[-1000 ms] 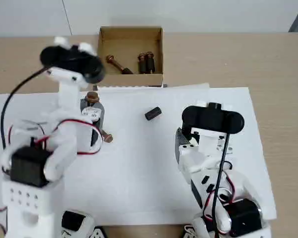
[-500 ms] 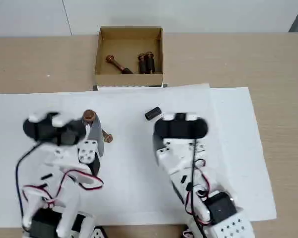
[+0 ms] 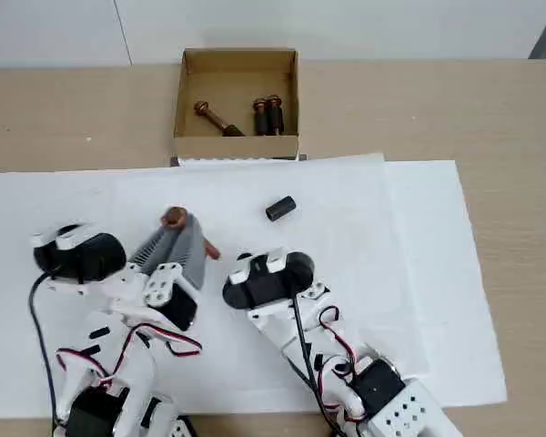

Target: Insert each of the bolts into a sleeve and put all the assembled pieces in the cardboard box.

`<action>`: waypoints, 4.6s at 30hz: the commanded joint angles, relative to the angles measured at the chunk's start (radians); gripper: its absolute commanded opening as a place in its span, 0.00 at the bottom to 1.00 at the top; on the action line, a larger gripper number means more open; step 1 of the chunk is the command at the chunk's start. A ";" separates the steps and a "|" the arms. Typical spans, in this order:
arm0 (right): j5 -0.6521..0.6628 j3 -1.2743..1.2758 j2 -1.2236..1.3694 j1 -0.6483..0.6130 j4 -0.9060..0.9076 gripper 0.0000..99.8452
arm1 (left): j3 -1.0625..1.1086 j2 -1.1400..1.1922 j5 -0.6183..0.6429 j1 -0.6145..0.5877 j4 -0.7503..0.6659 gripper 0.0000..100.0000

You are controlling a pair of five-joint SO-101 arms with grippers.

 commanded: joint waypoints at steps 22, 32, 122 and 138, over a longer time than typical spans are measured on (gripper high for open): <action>0.084 -0.031 -0.016 -0.018 -0.031 0.00 | 0.022 -0.008 0.055 0.068 -0.032 0.01; 0.146 -0.046 -0.016 -0.019 -0.077 0.00 | 0.027 -0.005 0.055 0.135 -0.028 0.01; 0.147 0.012 -0.015 0.059 -0.130 0.00 | -0.110 -0.003 -0.219 0.005 0.235 0.22; 0.046 -0.057 -0.005 0.189 -0.079 0.00 | -0.019 -0.005 -0.356 -0.121 0.221 0.01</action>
